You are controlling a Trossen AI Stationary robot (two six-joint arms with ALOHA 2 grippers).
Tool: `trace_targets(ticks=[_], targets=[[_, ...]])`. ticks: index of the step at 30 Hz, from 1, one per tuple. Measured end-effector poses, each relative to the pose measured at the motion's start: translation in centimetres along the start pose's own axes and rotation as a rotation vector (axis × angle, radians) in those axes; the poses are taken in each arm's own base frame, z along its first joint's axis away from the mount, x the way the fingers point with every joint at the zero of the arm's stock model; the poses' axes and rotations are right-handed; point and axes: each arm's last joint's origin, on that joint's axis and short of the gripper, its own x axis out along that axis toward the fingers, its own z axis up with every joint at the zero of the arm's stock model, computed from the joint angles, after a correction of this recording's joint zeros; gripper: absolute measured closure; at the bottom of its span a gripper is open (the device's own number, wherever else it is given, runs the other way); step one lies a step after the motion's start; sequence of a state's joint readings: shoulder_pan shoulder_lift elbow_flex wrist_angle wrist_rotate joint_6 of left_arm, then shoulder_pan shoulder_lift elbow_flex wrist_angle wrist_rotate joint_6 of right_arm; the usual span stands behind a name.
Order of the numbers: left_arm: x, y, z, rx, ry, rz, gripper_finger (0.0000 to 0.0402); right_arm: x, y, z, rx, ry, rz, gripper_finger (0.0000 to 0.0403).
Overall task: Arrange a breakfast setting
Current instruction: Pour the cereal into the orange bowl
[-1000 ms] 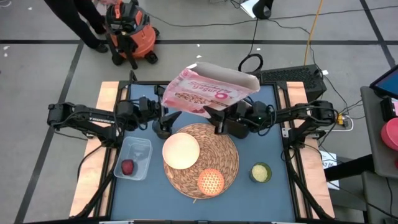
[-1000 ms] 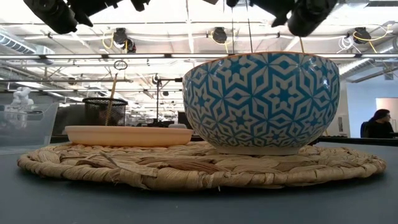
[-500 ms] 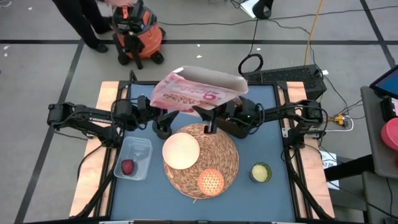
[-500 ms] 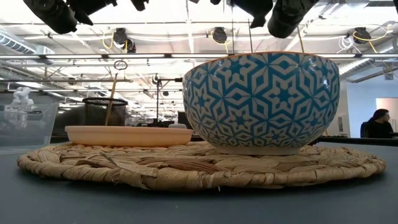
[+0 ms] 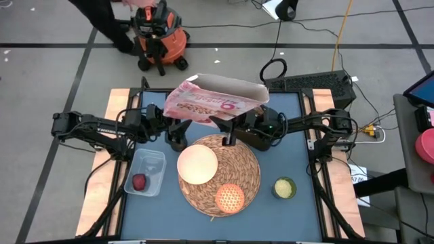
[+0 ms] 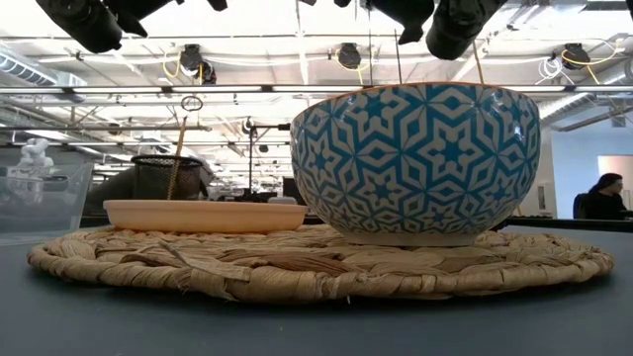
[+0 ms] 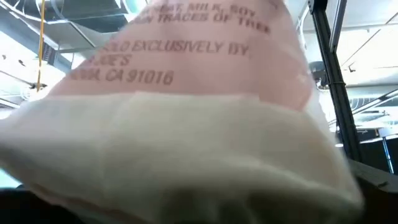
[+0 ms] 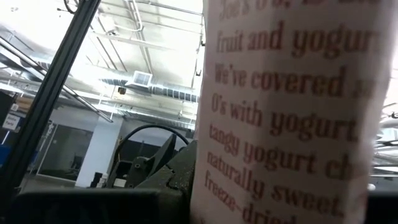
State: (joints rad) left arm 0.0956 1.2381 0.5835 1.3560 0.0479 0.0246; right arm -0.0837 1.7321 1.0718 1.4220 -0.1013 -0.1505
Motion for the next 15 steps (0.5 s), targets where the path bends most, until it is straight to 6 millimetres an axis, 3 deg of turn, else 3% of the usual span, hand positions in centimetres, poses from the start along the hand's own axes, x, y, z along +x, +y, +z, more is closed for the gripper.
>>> trace_targets(ticks=[9, 15], targets=[[0.00, 0.01, -0.25, -0.001, 0.026, 0.003, 0.0111, -0.01, 0.04, -0.04, 0.011, 0.004, 0.004, 0.0305], [0.00, -0.03, -0.25, -0.002, 0.026, -0.007, 0.0184, -0.02, 0.06, -0.06, 0.021, 0.004, 0.009, 0.0305]])
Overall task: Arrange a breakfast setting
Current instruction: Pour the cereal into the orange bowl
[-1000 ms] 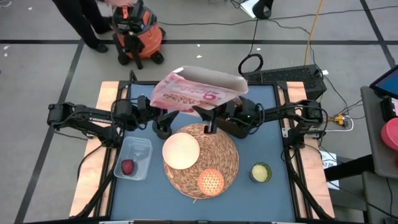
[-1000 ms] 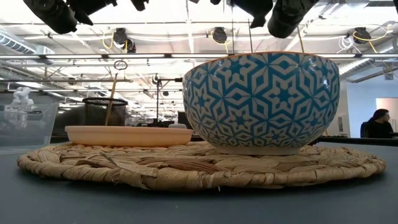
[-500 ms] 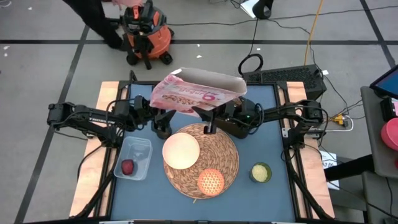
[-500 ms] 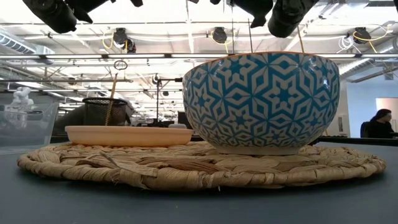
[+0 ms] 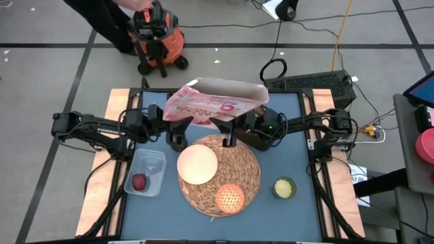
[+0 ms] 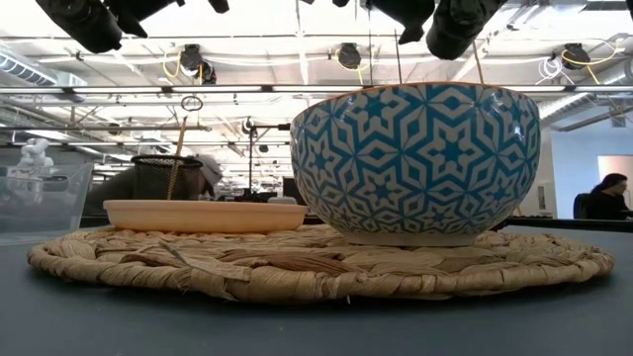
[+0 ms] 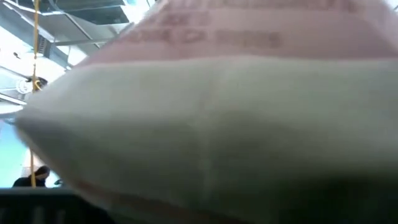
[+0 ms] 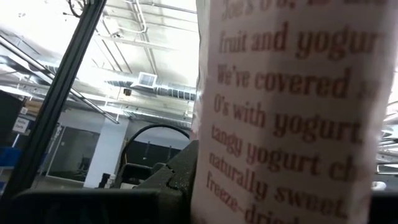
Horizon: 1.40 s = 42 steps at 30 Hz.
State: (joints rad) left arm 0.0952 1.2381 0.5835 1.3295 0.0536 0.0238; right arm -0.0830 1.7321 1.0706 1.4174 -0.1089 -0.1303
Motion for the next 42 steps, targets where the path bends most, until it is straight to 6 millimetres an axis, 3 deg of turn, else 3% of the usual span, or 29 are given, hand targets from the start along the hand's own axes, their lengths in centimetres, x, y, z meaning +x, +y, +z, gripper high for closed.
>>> trace_targets(ticks=[5, 12, 16, 22, 30, 42], targets=[[0.0, 0.0, 0.0, 0.001, 0.000, -0.005, 0.0233, 0.0, 0.0, 0.0, 0.003, 0.001, 0.000, 0.0305], [0.0, 0.0, 0.0, 0.001, -0.002, 0.007, 0.0236, 0.0, 0.0, 0.0, 0.014, 0.002, -0.008, 0.0296], [0.0, 0.1, 0.0, 0.004, -0.002, 0.019, 0.0236, 0.0, -0.1, 0.0, 0.035, 0.004, -0.018, 0.0266], [0.0, 0.1, 0.0, 0.005, -0.003, 0.018, 0.0237, 0.1, -0.1, 0.1, 0.051, 0.045, -0.007, 0.0188], [0.0, 0.1, 0.3, 0.003, -0.012, 0.017, 0.0237, 0.1, -0.3, 1.9, 0.115, 0.275, 0.018, 0.0112], [-0.3, 0.1, 2.1, -0.057, -0.046, 0.010, 0.0238, -3.3, -0.6, 6.8, 0.029, 0.754, 0.112, 0.0109]])
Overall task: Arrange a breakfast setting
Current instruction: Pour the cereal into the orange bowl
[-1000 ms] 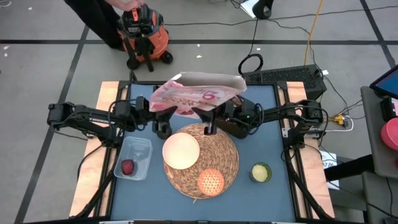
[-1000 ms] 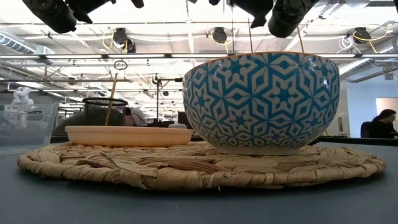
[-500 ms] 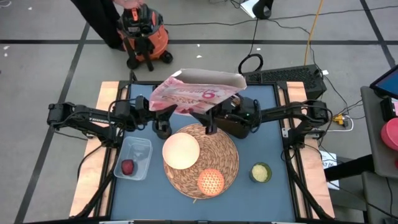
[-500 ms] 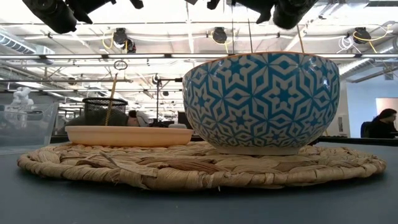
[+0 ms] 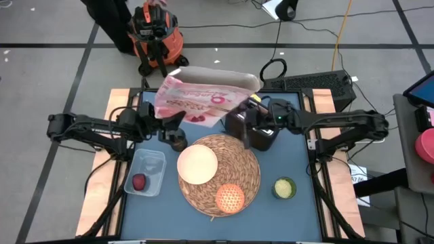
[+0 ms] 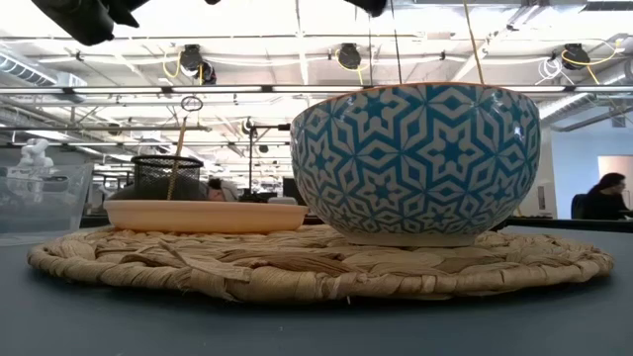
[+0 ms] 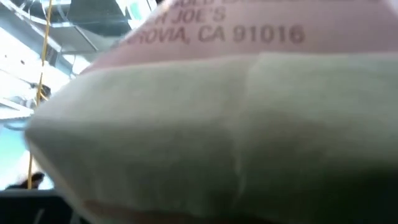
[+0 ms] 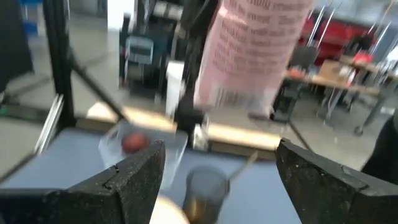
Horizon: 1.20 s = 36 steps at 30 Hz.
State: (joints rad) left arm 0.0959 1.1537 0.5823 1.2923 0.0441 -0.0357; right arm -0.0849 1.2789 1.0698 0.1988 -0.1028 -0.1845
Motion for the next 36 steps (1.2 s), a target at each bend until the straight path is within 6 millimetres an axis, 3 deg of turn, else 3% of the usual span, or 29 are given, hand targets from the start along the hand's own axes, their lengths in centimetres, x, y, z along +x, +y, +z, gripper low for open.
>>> trace_targets(ticks=[8, 17, 30, 36], targets=[[-0.6, -0.3, 1.2, -0.125, 0.129, -0.060, 0.0238, -4.6, 0.4, 0.2, -0.018, 0.205, 0.041, 0.0110], [-1.7, -1.0, 2.3, -0.258, 0.284, -0.182, 0.0238, -8.2, 0.7, 1.0, -0.011, 0.249, 0.049, 0.0110], [-3.2, -2.4, 2.8, -0.366, 0.457, -0.295, 0.0238, -9.6, 0.7, 1.7, -0.015, 0.213, 0.042, 0.0110], [-3.3, -3.2, 2.6, -0.395, 0.480, -0.330, 0.0238, -9.4, 1.0, 0.0, -0.010, 0.259, 0.051, 0.0110]])
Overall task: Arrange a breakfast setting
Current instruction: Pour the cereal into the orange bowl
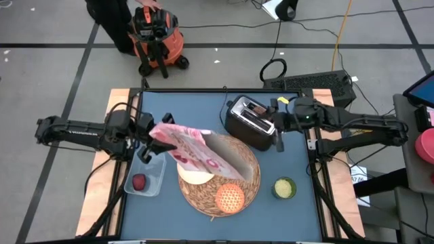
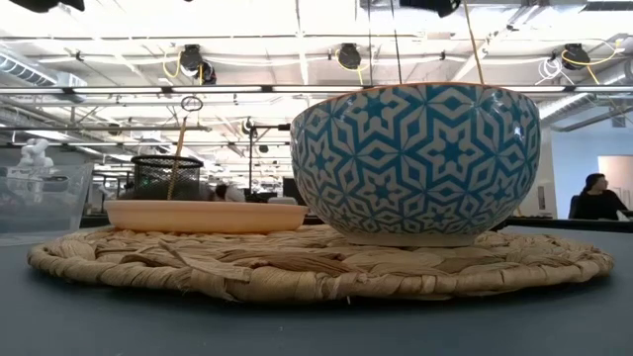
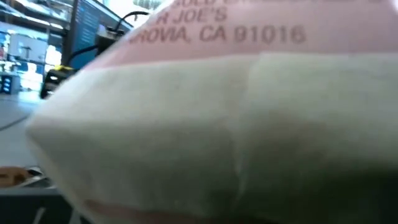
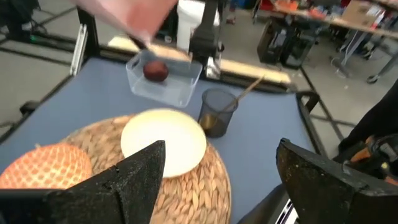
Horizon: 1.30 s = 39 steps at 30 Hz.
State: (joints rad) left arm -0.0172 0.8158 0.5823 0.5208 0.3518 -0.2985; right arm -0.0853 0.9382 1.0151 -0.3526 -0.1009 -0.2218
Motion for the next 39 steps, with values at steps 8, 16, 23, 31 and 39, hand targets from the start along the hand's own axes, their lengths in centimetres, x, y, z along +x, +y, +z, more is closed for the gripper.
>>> trace_targets(ticks=[8, 16, 23, 31, 39], targets=[[0.1, -0.4, -0.6, -0.058, 0.056, -0.015, 0.0238, 1.0, 0.4, -2.2, 0.007, 0.063, 0.015, 0.0110], [0.8, -0.9, 1.9, -0.075, 0.230, 0.048, 0.0238, 1.1, 0.3, -1.9, 0.002, 0.017, 0.004, 0.0110], [1.2, -1.7, 5.3, -0.063, 0.361, 0.105, 0.0238, 1.1, 0.3, -1.7, -0.001, -0.013, -0.003, 0.0110], [1.9, -1.7, 6.1, -0.117, 0.519, 0.146, 0.0238, 1.1, 0.3, -1.7, -0.001, -0.011, -0.003, 0.0110], [2.9, -0.6, 3.6, -0.161, 0.695, 0.188, 0.0238, 1.1, 0.3, -1.7, -0.001, -0.011, -0.003, 0.0110]])
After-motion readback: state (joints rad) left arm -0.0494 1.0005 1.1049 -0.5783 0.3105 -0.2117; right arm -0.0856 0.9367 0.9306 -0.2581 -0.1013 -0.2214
